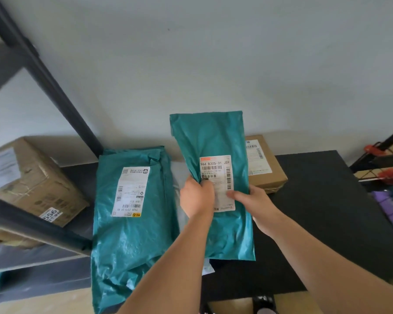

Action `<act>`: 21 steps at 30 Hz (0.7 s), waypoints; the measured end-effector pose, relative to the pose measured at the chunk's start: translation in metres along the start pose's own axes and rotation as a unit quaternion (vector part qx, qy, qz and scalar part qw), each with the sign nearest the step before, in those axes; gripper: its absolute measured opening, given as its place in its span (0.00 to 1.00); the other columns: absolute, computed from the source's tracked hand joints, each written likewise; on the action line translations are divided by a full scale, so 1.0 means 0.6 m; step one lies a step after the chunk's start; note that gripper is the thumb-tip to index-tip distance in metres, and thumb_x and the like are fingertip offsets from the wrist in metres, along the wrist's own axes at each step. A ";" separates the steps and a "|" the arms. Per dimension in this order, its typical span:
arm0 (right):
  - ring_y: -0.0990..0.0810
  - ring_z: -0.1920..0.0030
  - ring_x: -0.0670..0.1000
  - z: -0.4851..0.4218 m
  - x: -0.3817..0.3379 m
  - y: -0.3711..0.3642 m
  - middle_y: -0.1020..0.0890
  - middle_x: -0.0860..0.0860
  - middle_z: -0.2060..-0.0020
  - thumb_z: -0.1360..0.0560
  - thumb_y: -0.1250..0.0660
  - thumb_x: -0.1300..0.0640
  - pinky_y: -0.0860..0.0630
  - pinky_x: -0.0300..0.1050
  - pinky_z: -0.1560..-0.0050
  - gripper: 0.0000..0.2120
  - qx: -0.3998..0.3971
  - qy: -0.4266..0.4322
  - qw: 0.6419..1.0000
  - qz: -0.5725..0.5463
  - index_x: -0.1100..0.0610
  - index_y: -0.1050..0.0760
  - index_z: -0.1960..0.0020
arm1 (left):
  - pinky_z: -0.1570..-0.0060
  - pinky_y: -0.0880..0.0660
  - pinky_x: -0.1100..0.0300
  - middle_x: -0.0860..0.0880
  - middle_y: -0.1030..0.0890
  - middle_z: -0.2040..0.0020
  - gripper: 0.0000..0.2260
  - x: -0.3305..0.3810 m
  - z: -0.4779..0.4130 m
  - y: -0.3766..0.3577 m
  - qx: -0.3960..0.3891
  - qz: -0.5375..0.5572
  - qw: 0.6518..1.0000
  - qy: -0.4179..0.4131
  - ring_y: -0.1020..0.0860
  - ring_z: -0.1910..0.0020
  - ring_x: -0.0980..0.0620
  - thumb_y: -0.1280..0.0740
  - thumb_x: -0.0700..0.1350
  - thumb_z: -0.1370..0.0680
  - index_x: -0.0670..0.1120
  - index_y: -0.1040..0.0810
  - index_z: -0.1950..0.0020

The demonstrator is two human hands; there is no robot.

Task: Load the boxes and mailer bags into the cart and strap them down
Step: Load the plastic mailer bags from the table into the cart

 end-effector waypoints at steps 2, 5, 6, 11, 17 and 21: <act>0.14 0.50 0.53 0.013 -0.002 0.015 0.14 0.52 0.49 0.24 0.30 0.64 0.18 0.51 0.48 0.13 0.035 0.008 0.999 -0.025 0.56 0.20 0.41 | 0.61 0.31 0.59 0.46 0.18 0.53 0.12 0.010 0.015 -0.016 -0.013 0.015 1.000 -0.022 0.26 0.61 0.48 0.38 0.40 0.26 0.45 0.21 0.45; 0.14 0.51 0.55 0.036 0.000 0.058 0.14 0.54 0.49 0.24 0.31 0.65 0.18 0.52 0.50 0.12 0.098 0.012 0.994 -0.046 0.57 0.19 0.42 | 0.61 0.32 0.60 0.50 0.20 0.56 0.11 0.027 0.044 -0.044 -0.040 0.028 0.998 -0.039 0.27 0.61 0.50 0.37 0.41 0.26 0.47 0.22 0.46; 0.14 0.51 0.55 0.044 0.003 0.075 0.14 0.54 0.49 0.24 0.31 0.65 0.18 0.54 0.48 0.12 0.116 0.010 0.992 -0.050 0.58 0.20 0.42 | 0.62 0.31 0.61 0.52 0.21 0.57 0.09 0.032 0.057 -0.055 -0.054 0.031 0.997 -0.047 0.26 0.61 0.50 0.37 0.42 0.26 0.48 0.22 0.48; 0.14 0.53 0.56 0.089 0.021 0.177 0.13 0.53 0.53 0.22 0.33 0.64 0.17 0.54 0.53 0.09 0.187 0.011 0.977 -0.101 0.56 0.19 0.44 | 0.60 0.21 0.55 0.51 0.19 0.57 0.06 0.064 0.126 -0.115 -0.112 0.034 0.987 -0.109 0.20 0.59 0.48 0.36 0.46 0.27 0.48 0.24 0.51; 0.15 0.54 0.54 0.152 0.051 0.306 0.14 0.49 0.54 0.21 0.35 0.64 0.20 0.47 0.63 0.10 0.256 0.004 0.955 -0.153 0.50 0.20 0.52 | 0.58 0.21 0.52 0.54 0.21 0.57 0.08 0.102 0.226 -0.205 -0.160 0.004 0.976 -0.148 0.20 0.58 0.48 0.35 0.49 0.26 0.52 0.26 0.49; 0.16 0.51 0.56 0.201 0.075 0.398 0.15 0.51 0.53 0.21 0.36 0.65 0.19 0.52 0.53 0.09 0.299 -0.001 0.941 -0.158 0.54 0.20 0.47 | 0.60 0.23 0.56 0.55 0.23 0.55 0.09 0.115 0.316 -0.277 -0.200 -0.027 0.965 -0.167 0.22 0.58 0.51 0.35 0.50 0.25 0.53 0.30 0.46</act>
Point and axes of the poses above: each hand's wrist, its own z-axis away from the middle knuckle, its own y-axis out of the back of the hand, x = y × z, the point moved 3 cm from there along -z, towards the middle knuckle
